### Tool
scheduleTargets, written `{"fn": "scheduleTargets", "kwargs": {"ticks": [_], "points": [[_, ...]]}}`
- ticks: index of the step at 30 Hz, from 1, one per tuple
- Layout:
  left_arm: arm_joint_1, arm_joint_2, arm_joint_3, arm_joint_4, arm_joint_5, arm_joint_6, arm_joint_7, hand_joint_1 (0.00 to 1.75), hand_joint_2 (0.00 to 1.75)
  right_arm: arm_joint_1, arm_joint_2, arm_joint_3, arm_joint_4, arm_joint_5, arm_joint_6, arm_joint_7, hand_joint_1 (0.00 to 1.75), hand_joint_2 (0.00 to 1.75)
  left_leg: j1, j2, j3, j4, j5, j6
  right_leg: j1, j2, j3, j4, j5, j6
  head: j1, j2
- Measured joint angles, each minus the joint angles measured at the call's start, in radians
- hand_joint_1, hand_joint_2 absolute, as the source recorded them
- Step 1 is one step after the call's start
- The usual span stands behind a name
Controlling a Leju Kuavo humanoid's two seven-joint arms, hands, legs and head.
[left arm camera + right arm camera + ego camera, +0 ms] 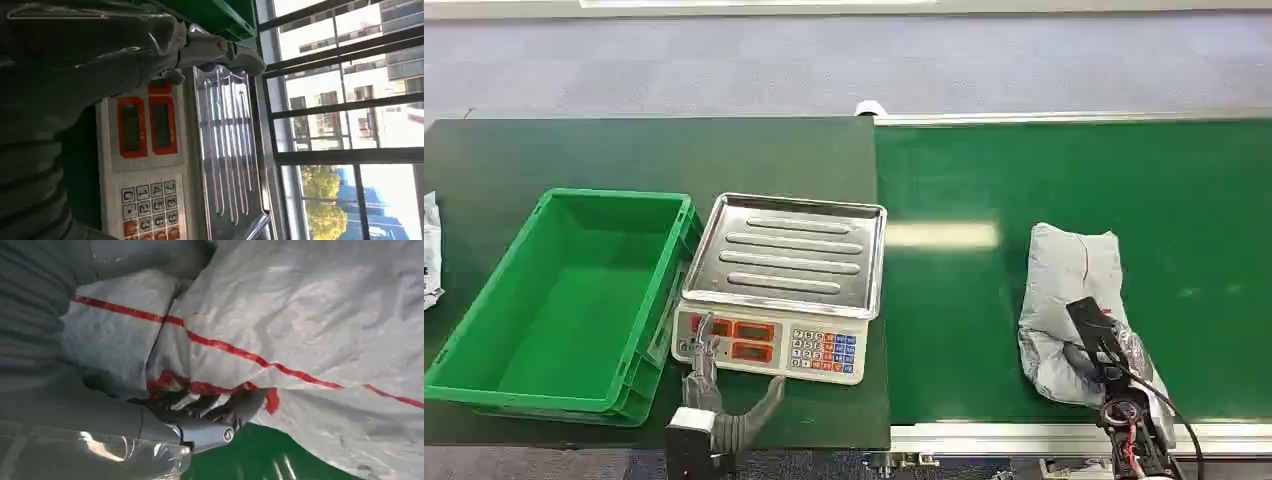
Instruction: Moved the parcel from conveyor to table for the left to box.
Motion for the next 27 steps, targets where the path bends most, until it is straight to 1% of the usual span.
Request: {"fn": "scheduleTargets", "kwargs": {"ticks": [8, 13, 18, 22, 27], "points": [[0.032, 0.013, -0.001, -0.046, -0.021, 0.000, 0.000, 0.00, 1.75, 0.072, 0.064, -0.018, -0.150, 0.010, -0.004, -0.008, 1.75, 1.75, 0.001, 0.000, 0.002, 0.000, 0.000, 0.000, 0.001, 0.001, 0.001, 0.000, 0.000, 0.000, 0.000, 0.000], [0.060, 0.023, 0.015, -0.104, -0.021, 0.000, 0.000, 0.00, 1.75, 0.158, 0.114, -0.014, -0.342, -0.006, -0.050, -0.102, 1.75, 1.75, 0.001, 0.000, -0.001, 0.000, 0.000, 0.000, 0.001, 0.001, -0.001, 0.000, 0.000, 0.000, 0.000, 0.000], [0.071, 0.044, 0.047, -0.177, -0.096, 0.000, 0.000, 0.00, 1.75, 0.236, 0.170, 0.041, -0.584, -0.054, -0.112, -0.213, 1.75, 1.75, 0.001, 0.000, -0.004, 0.000, 0.000, 0.000, 0.001, 0.001, -0.004, 0.000, 0.000, 0.000, 0.000, 0.000], [0.054, 0.068, 0.059, -0.193, -0.084, 0.000, 0.000, 0.00, 1.75, 0.253, 0.204, 0.103, -0.732, -0.060, -0.127, -0.248, 1.75, 1.75, 0.000, 0.000, -0.004, 0.000, 0.000, 0.000, 0.001, 0.001, -0.004, 0.000, 0.000, 0.000, 0.000, 0.000], [0.023, 0.088, 0.063, -0.193, -0.063, 0.000, 0.000, 0.00, 1.75, 0.250, 0.228, 0.163, -0.831, -0.063, -0.129, -0.266, 1.75, 1.75, 0.000, 0.000, -0.004, 0.000, 0.000, 0.000, 0.001, 0.001, -0.003, 0.000, 0.000, 0.000, 0.000, 0.000]]}}
